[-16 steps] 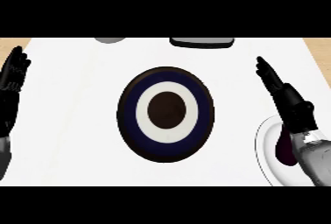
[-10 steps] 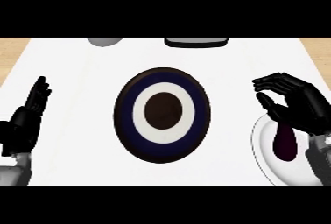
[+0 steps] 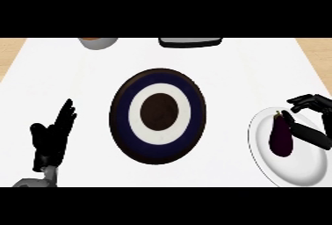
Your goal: Pick the eggplant from the plate and place it in the plate
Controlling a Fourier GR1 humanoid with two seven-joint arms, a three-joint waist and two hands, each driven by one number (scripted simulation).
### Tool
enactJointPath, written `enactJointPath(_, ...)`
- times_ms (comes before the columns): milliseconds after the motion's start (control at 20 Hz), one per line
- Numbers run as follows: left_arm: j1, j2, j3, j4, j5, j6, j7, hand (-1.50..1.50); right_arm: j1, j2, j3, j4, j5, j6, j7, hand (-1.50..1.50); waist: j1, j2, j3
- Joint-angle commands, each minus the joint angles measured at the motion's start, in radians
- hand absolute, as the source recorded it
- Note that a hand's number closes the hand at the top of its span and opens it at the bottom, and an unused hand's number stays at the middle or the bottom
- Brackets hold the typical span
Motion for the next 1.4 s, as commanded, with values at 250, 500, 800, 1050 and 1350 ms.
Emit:
enactJointPath(250,-0.04,-0.078,-0.082,0.012,-0.064,0.053,0.068,0.0,0.124,-0.107,-0.05,0.248,-0.014,0.373,-0.455,-1.5,0.048,0.003,-0.005)
enactJointPath(500,-0.021,-0.05,-0.068,-0.045,-0.069,0.053,0.109,0.0,0.109,-0.203,-0.029,0.222,0.2,0.194,-0.397,-1.5,0.053,-0.003,-0.007)
enactJointPath(800,-0.014,-0.079,-0.08,-0.035,-0.072,0.037,0.094,0.0,0.038,-0.293,0.05,0.202,0.327,0.256,-0.214,-1.5,0.058,-0.002,-0.008)
enactJointPath(1050,-0.031,-0.089,-0.085,-0.033,-0.102,0.056,0.104,0.0,-0.029,-0.333,0.132,0.137,0.363,0.412,-0.013,-1.5,0.06,-0.002,-0.009)
enactJointPath(1350,-0.057,-0.087,-0.041,0.011,-0.103,0.025,0.1,0.0,-0.125,-0.275,0.166,0.179,0.448,0.509,0.061,-1.5,0.056,-0.002,-0.008)
